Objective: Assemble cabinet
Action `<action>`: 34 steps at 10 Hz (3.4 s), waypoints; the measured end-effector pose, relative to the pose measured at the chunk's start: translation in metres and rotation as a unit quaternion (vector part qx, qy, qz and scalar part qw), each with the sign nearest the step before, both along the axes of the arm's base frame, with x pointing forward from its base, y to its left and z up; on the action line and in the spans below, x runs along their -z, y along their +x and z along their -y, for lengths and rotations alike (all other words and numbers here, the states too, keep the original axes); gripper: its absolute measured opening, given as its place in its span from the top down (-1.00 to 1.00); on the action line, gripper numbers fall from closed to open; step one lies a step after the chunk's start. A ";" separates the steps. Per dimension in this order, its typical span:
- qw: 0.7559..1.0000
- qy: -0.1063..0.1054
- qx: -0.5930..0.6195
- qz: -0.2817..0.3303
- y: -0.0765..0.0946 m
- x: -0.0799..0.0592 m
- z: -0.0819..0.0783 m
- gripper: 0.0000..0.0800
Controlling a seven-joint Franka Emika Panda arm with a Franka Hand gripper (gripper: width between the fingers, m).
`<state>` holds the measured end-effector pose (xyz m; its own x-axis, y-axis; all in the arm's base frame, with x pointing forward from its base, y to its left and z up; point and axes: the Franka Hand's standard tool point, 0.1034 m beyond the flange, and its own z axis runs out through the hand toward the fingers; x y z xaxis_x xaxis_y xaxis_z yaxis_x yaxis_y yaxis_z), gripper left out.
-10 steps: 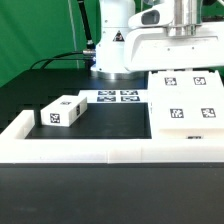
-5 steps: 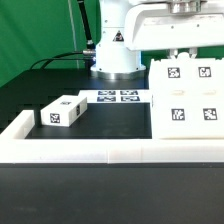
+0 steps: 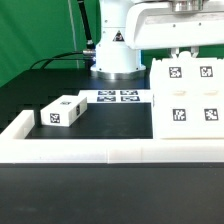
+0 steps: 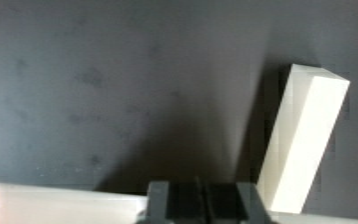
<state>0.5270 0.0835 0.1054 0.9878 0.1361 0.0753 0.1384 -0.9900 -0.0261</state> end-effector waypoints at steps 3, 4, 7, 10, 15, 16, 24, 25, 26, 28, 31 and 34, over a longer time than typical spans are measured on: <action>1.000 0.001 -0.010 0.000 0.005 -0.018 0.008 0.99; 1.000 0.002 -0.009 0.001 0.013 -0.026 0.007 0.99; 1.000 0.003 -0.010 0.004 0.018 -0.029 0.006 0.99; 1.000 0.003 -0.010 0.003 0.018 -0.029 0.006 0.99; 1.000 0.003 -0.010 0.003 0.018 -0.028 0.006 0.27; 1.000 0.003 -0.010 0.003 0.018 -0.028 0.006 -0.08; 0.999 -0.021 0.006 -0.027 -0.048 0.009 0.143 -0.99; 0.999 -0.021 0.005 -0.025 -0.047 0.008 0.137 -0.99; 0.999 -0.021 0.003 -0.026 -0.047 0.009 0.135 -0.99; 0.999 -0.021 0.004 -0.026 -0.047 0.009 0.137 -0.99; 0.995 -0.015 0.075 -0.061 -0.052 0.009 0.167 -0.99; 0.994 -0.019 0.085 -0.066 -0.058 0.024 0.217 -0.99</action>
Offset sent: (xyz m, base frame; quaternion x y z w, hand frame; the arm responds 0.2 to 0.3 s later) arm 0.0243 -0.0033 0.0372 0.0035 -0.0268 -0.0146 0.9995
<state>0.4690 -0.1336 0.0816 0.9977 -0.0330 -0.0592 -0.0328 -0.9995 0.0048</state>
